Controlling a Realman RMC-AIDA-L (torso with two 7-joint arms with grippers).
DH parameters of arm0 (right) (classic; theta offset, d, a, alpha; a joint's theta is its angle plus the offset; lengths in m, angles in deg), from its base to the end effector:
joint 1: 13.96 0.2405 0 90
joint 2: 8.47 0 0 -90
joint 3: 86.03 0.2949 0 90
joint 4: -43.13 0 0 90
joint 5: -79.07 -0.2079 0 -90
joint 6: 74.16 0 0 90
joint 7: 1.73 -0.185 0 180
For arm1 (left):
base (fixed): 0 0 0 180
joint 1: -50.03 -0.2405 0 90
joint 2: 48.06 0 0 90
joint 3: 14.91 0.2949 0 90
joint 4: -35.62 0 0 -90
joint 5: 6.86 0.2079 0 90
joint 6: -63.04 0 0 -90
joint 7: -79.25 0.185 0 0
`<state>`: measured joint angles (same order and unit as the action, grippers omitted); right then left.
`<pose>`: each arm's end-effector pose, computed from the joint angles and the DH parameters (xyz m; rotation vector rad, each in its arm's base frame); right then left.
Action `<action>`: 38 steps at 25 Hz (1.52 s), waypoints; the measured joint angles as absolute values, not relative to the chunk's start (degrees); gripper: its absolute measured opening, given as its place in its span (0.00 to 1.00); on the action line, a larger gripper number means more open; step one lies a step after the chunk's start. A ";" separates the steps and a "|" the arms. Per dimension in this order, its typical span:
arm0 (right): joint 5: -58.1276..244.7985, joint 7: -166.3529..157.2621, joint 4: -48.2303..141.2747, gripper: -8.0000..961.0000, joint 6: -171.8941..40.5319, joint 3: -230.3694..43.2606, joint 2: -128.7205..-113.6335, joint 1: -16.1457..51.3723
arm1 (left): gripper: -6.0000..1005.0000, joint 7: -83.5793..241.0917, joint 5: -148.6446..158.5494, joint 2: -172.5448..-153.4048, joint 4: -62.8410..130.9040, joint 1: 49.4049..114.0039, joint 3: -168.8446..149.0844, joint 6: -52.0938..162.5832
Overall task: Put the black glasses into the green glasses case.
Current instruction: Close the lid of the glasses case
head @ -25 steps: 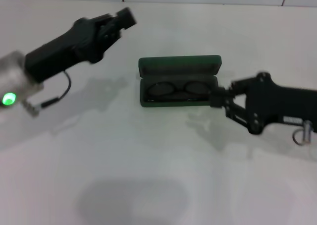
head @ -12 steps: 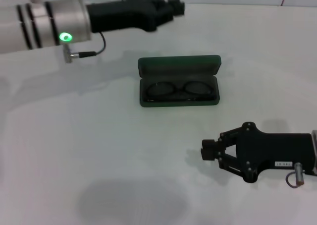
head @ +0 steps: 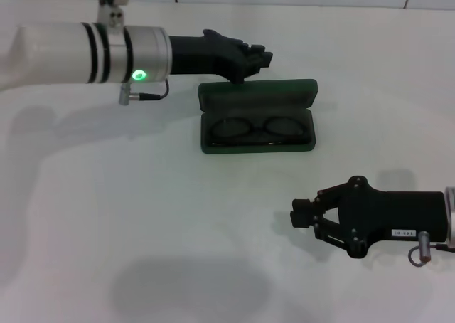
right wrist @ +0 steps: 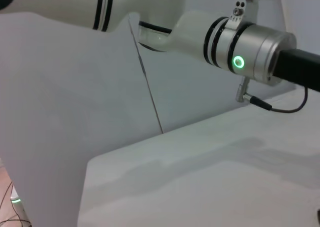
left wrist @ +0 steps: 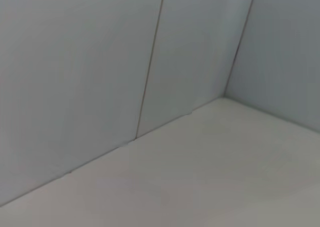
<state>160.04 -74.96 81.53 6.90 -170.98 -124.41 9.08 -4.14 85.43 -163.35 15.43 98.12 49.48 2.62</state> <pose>0.2441 0.3045 -0.1101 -2.9519 0.4318 0.7890 -0.2027 0.4611 -0.0995 -2.6466 -0.6659 -0.5671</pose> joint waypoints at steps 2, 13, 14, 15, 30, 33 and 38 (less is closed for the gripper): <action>160.12 -74.95 81.05 0.13 6.54 -170.98 -124.44 9.52 | 0.18 -4.15 86.60 -163.95 15.37 98.50 49.46 3.95; 160.06 -74.94 80.08 0.14 5.25 -170.92 -124.48 10.54 | 0.18 -4.34 89.46 -164.72 15.68 99.12 49.51 6.53; 160.04 -74.94 80.07 0.14 5.25 -170.87 -124.47 10.60 | 0.18 -4.45 89.47 -164.73 15.68 99.03 49.51 6.50; 160.02 -74.94 80.07 0.14 5.25 -170.80 -124.46 10.63 | 0.18 -4.64 89.48 -164.76 15.69 98.94 49.51 6.44; 159.92 -74.94 80.04 0.14 5.18 -170.49 -124.30 10.66 | 0.18 -5.98 92.22 -166.08 15.78 98.19 49.49 5.27; 159.92 -74.94 80.04 0.14 5.14 -170.49 -124.30 10.65 | 0.18 -6.23 92.57 -166.20 15.78 98.08 49.49 4.90; 159.93 -74.96 80.04 0.14 4.62 -170.50 -124.33 10.64 | 0.18 -6.35 93.12 -166.48 15.88 97.40 49.52 3.30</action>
